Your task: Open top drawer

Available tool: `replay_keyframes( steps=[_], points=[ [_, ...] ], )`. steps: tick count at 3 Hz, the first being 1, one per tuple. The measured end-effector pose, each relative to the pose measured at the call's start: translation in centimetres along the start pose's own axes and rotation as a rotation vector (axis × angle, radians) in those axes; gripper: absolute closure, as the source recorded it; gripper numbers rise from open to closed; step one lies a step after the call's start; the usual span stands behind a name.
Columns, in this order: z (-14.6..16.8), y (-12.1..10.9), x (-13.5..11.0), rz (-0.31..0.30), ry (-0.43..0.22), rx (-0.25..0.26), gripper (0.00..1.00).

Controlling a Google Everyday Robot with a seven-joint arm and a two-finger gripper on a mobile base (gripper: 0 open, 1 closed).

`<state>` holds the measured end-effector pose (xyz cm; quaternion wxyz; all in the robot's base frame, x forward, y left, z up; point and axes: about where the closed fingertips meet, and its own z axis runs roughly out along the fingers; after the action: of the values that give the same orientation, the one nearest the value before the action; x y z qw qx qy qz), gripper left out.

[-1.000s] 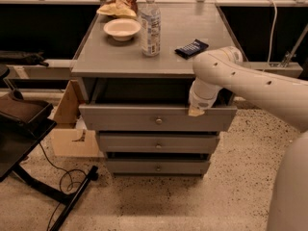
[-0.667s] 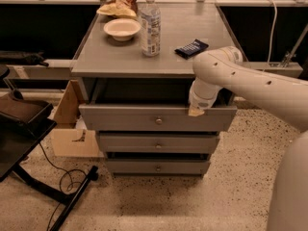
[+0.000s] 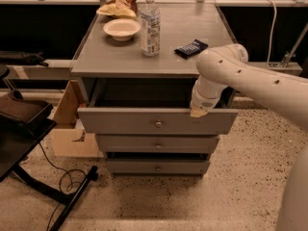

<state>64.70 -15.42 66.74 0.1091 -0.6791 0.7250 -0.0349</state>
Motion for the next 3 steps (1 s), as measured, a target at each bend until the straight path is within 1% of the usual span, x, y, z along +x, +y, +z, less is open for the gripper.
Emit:
replay_keyframes(
  steps=[1, 2, 3],
  points=[
    [-0.4, -0.1, -0.1, 0.000, 0.000, 0.000, 1.00],
    [-1.0, 0.5, 0.4, -0.006, -0.009, 0.001, 1.00],
    [-2.2, 1.8, 1.3, -0.016, -0.026, 0.004, 1.00]
  ],
)
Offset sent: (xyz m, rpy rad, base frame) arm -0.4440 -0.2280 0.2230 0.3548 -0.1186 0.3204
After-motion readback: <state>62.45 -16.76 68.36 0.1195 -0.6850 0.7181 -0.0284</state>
